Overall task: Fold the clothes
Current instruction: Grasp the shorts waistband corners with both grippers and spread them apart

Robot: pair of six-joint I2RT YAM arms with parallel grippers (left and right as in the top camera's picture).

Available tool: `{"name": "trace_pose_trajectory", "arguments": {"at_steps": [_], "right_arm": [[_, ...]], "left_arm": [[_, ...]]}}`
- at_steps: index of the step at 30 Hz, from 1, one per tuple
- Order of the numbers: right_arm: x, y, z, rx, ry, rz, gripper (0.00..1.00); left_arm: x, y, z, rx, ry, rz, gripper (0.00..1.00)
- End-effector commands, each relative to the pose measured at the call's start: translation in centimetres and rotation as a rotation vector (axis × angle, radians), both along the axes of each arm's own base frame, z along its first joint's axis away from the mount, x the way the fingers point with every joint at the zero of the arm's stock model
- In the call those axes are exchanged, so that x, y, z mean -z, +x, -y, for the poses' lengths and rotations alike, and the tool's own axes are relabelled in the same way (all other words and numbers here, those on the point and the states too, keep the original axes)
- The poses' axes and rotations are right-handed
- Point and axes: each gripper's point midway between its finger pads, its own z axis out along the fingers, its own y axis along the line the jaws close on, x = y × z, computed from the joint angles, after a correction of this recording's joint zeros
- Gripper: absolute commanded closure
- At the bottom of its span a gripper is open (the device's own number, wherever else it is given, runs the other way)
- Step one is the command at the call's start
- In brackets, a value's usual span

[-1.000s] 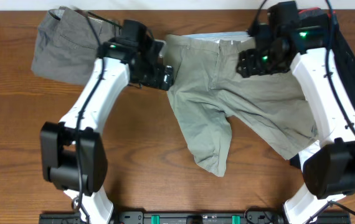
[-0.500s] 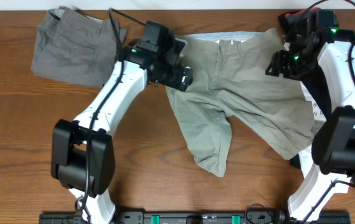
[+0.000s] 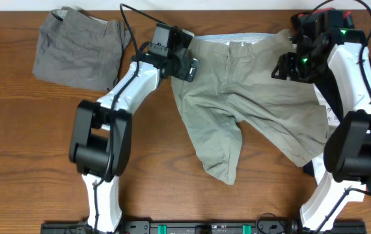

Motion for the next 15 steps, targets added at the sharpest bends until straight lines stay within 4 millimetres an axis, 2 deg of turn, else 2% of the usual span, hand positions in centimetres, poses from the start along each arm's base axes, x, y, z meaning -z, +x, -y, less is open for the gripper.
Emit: {"name": "trace_pose_trajectory", "arguments": {"at_steps": [1, 5, 9, 11, 15], "right_arm": [[-0.2, 0.1, -1.5, -0.044, 0.012, 0.015, 0.39], [-0.3, 0.3, -2.6, -0.068, 0.012, 0.026, 0.39], [-0.3, 0.5, -3.7, -0.092, 0.012, 0.040, 0.39], [-0.4, 0.5, -4.2, -0.103, 0.011, 0.046, 0.39], [-0.4, 0.7, -5.2, -0.126, 0.011, 0.058, 0.39]], "left_arm": [[2.6, 0.9, -1.0, -0.023, 0.051, 0.006, 0.11], [4.9, 1.4, -0.8, -0.023, 0.052, 0.001, 0.14], [6.3, 1.6, -1.1, -0.035, 0.072, -0.005, 0.13], [6.8, 2.1, -2.1, -0.074, 0.122, 0.011, 0.14], [7.3, 4.0, -5.6, -0.216, 0.278, 0.094, 0.13]]}}
